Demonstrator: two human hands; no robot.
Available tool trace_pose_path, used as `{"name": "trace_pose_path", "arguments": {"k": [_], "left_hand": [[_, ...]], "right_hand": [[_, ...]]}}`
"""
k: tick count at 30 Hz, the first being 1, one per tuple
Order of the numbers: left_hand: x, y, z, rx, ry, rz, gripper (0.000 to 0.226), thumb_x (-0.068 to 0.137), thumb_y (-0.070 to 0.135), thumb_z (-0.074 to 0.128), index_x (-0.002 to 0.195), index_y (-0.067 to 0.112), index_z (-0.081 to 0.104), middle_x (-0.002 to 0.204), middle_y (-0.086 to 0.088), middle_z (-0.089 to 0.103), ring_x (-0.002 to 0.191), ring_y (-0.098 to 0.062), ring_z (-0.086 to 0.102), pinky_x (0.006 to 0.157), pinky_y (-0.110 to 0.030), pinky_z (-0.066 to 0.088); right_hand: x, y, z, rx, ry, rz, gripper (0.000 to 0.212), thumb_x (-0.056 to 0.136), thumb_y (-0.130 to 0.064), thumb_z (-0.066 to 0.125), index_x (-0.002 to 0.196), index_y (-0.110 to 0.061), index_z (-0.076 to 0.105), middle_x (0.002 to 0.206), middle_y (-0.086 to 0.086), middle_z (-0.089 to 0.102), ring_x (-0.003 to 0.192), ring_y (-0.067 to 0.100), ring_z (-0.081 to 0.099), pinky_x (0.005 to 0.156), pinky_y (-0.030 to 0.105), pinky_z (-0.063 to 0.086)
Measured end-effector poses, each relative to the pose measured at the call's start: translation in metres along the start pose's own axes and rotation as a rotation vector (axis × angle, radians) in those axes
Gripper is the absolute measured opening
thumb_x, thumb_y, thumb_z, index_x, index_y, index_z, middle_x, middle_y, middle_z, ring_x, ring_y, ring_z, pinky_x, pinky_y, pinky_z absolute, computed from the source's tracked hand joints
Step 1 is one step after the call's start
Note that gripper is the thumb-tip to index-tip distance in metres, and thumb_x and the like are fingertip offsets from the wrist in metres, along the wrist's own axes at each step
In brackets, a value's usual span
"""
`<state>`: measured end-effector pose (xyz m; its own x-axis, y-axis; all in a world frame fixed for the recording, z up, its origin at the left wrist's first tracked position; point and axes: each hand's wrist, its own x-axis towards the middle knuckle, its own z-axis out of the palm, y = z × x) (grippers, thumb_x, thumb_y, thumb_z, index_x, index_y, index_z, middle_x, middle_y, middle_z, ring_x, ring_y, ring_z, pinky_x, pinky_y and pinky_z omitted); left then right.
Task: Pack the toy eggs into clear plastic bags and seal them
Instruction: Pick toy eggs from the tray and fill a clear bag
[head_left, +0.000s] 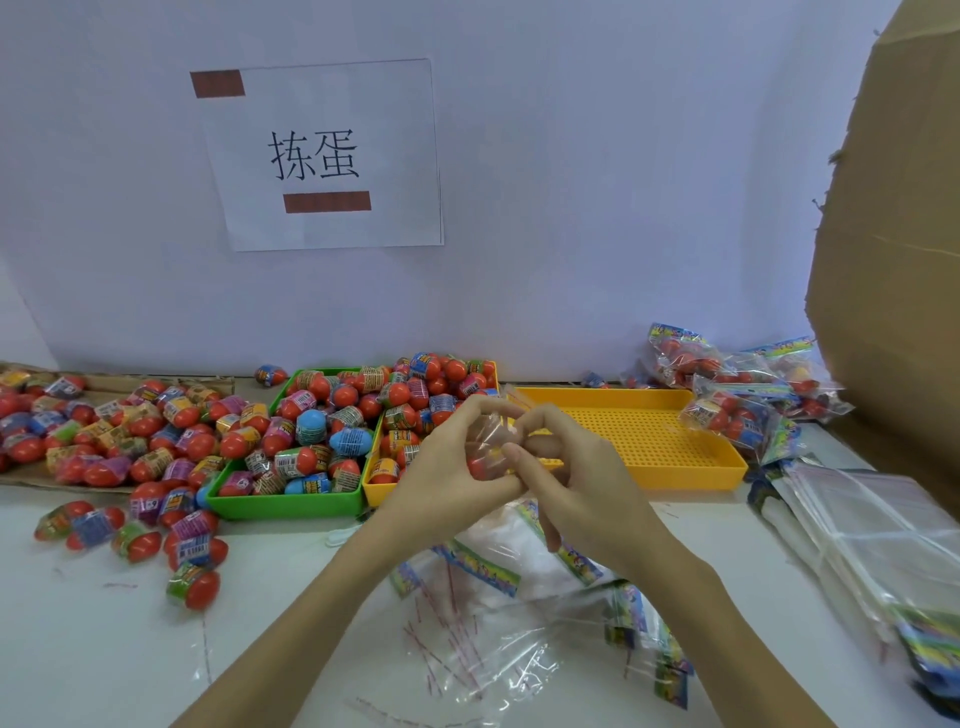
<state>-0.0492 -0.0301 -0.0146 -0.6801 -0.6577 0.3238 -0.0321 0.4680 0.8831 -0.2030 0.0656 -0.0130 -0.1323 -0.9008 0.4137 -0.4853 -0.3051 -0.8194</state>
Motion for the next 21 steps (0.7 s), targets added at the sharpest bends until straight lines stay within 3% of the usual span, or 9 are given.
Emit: {"name": "trace_pose_path", "arguments": {"k": [4, 7, 11, 16, 18, 21], "left_hand": [[0.0000, 0.0024, -0.0097, -0.112, -0.082, -0.086, 0.046, 0.094, 0.018, 0.077, 0.131, 0.040, 0.061, 0.118, 0.007, 0.074, 0.108, -0.016, 0.074, 0.093, -0.040, 0.062], [-0.0006, 0.0019, -0.0090, -0.135, -0.083, -0.058, 0.042, 0.098, 0.011, 0.075, 0.133, 0.030, 0.063, 0.121, 0.001, 0.077, 0.111, -0.016, 0.075, 0.099, -0.033, 0.060], [-0.0004, 0.0019, -0.0081, -0.127, -0.080, -0.064, 0.037, 0.100, 0.014, 0.073, 0.133, 0.025, 0.062, 0.115, -0.005, 0.077, 0.103, -0.022, 0.077, 0.092, -0.034, 0.063], [-0.0001, 0.0006, -0.0071, -0.117, -0.127, -0.072, 0.033, 0.103, 0.015, 0.069, 0.135, 0.020, 0.061, 0.117, -0.011, 0.074, 0.103, -0.031, 0.075, 0.094, -0.039, 0.062], [0.0003, 0.0004, -0.0064, -0.131, -0.137, -0.091, 0.032, 0.104, 0.017, 0.067, 0.136, 0.020, 0.061, 0.120, -0.009, 0.074, 0.103, -0.030, 0.076, 0.097, -0.041, 0.062], [0.0000, 0.0010, -0.0055, -0.145, -0.112, -0.110, 0.031, 0.103, 0.019, 0.068, 0.134, 0.018, 0.063, 0.116, -0.008, 0.076, 0.100, -0.026, 0.078, 0.092, -0.043, 0.064]], "right_hand": [[0.0028, -0.0009, -0.0036, -0.037, 0.140, -0.083, 0.011, 0.100, -0.014, 0.071, 0.098, -0.022, 0.065, 0.097, -0.005, 0.078, 0.055, 0.002, 0.067, 0.046, 0.019, 0.047], [0.0033, 0.0009, -0.0048, 0.003, 0.106, -0.041, 0.008, 0.104, -0.015, 0.065, 0.101, -0.021, 0.060, 0.097, -0.004, 0.079, 0.039, 0.014, 0.062, 0.039, 0.028, 0.046], [0.0027, 0.0033, -0.0032, -0.017, 0.054, -0.069, 0.007, 0.108, -0.014, 0.057, 0.103, -0.017, 0.053, 0.083, 0.003, 0.078, 0.039, 0.008, 0.057, 0.042, 0.012, 0.036], [0.0024, 0.0035, -0.0009, -0.028, 0.079, -0.076, 0.009, 0.107, -0.012, 0.058, 0.102, -0.019, 0.054, 0.073, -0.002, 0.074, 0.039, 0.007, 0.056, 0.043, 0.011, 0.035], [0.0021, 0.0029, -0.0012, -0.052, 0.134, -0.084, 0.011, 0.104, -0.015, 0.063, 0.101, -0.023, 0.058, 0.081, -0.010, 0.076, 0.041, 0.010, 0.060, 0.040, 0.017, 0.040], [0.0028, 0.0027, -0.0011, -0.120, 0.200, -0.104, 0.010, 0.101, -0.019, 0.069, 0.101, -0.028, 0.064, 0.094, -0.014, 0.074, 0.043, 0.022, 0.060, 0.042, 0.040, 0.049]]}}
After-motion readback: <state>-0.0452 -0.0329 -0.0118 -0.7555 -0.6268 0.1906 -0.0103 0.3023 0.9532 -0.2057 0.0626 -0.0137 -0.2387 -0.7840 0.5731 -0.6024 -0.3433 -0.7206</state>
